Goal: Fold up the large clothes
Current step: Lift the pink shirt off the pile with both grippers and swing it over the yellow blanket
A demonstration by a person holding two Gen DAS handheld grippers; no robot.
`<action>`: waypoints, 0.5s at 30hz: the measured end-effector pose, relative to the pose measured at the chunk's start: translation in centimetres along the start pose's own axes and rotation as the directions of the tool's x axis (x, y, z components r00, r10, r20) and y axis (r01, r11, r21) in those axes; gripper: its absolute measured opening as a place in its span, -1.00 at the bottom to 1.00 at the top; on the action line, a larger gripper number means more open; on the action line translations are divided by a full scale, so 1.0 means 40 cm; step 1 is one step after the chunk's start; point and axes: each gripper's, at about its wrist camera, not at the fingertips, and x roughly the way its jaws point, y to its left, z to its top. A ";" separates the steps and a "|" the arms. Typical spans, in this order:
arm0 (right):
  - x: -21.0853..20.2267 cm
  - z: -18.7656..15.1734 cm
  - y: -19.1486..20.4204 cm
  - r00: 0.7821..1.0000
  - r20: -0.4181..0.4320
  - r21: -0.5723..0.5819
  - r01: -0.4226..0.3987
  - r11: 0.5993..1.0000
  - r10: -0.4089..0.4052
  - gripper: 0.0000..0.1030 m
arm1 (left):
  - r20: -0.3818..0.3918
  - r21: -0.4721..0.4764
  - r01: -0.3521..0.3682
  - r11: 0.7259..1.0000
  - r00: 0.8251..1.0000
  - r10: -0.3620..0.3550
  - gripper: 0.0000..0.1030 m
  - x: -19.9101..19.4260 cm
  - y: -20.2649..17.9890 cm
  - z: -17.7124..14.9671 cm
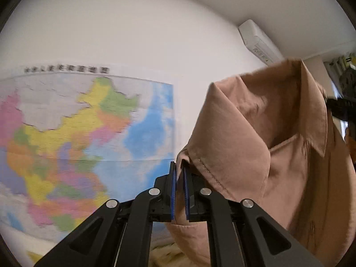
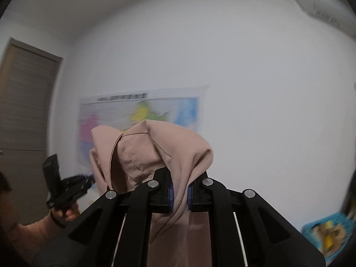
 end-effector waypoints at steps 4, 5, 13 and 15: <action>0.008 -0.073 0.089 0.987 -0.027 0.063 -0.157 0.986 0.159 -0.83 | -0.022 0.009 -0.084 0.996 0.996 0.084 -0.91 -0.154 0.057 0.020; 0.014 -0.082 0.112 0.982 -0.033 0.076 -0.183 0.980 0.186 -0.83 | -0.029 0.011 -0.112 0.994 0.993 0.113 -0.91 -0.197 0.069 0.025; 0.023 -0.143 0.302 0.918 -0.008 0.117 -0.394 0.912 0.397 -0.83 | 0.011 0.098 -0.312 0.945 0.950 0.312 -0.96 -0.454 0.094 0.122; 0.051 -0.157 0.285 0.910 -0.025 0.155 -0.407 0.900 0.415 -0.82 | 0.037 0.147 -0.388 0.910 0.921 0.387 -0.97 -0.437 0.099 0.122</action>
